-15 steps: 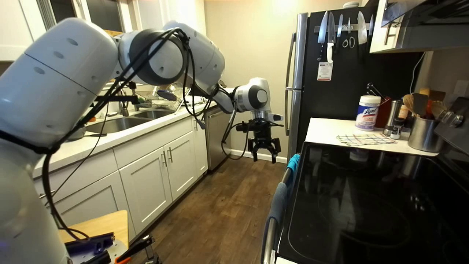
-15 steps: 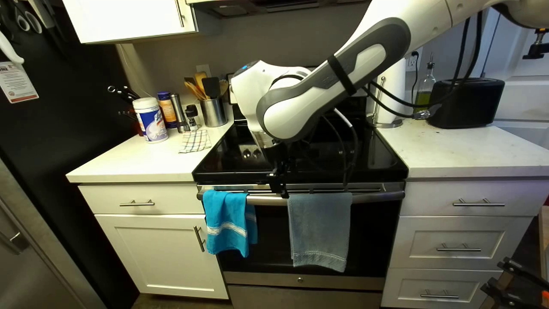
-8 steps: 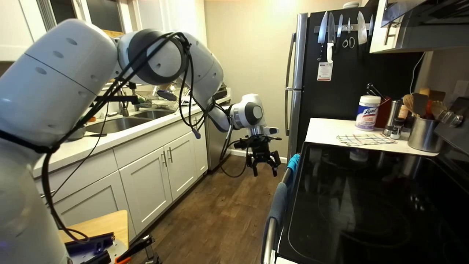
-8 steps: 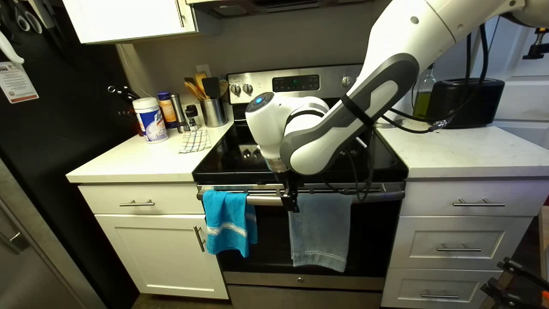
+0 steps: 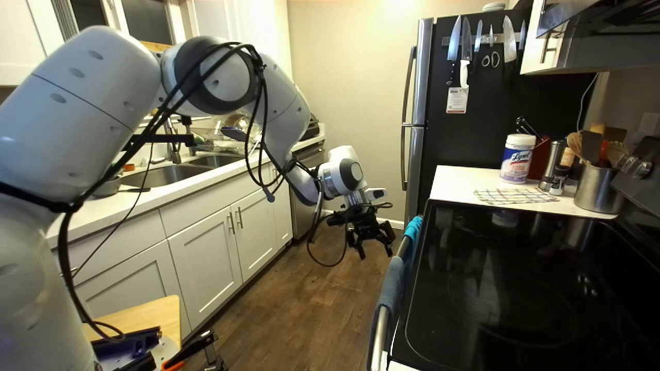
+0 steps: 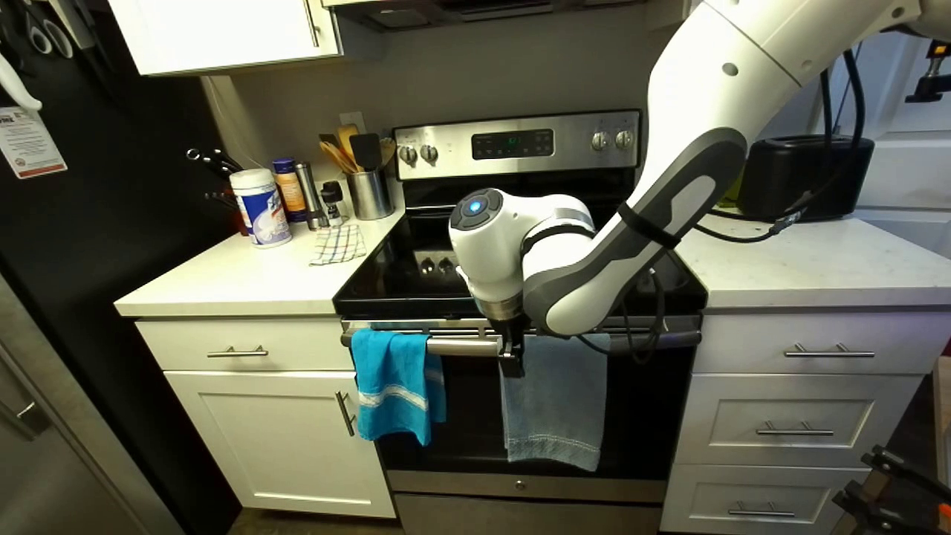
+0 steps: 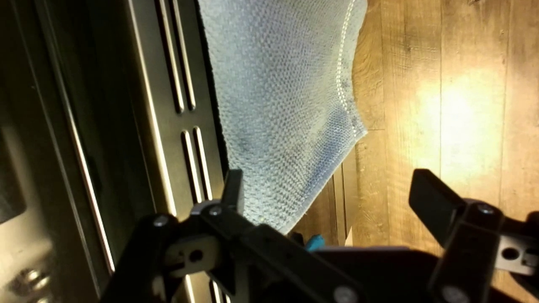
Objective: Put light blue towel on top of the stovetop.
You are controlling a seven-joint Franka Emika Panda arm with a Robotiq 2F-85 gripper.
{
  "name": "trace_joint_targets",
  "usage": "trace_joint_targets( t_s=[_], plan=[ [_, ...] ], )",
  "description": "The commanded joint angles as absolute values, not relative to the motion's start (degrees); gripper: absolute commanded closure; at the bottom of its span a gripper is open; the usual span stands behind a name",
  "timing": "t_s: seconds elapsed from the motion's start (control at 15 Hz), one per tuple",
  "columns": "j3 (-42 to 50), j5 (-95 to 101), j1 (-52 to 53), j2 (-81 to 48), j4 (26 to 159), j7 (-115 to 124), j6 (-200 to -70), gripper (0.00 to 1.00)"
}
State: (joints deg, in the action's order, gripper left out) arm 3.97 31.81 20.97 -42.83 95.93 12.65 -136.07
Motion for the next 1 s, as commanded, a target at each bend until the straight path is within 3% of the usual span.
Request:
trace_joint_targets(
  t_s=[0.0,0.93],
  plan=[
    [6.28,35.74,22.29,-39.49,101.68,16.47,-140.8,0.0],
    [5.19,35.85,16.34,-34.38,115.95,6.88,-164.43,0.0]
  ],
)
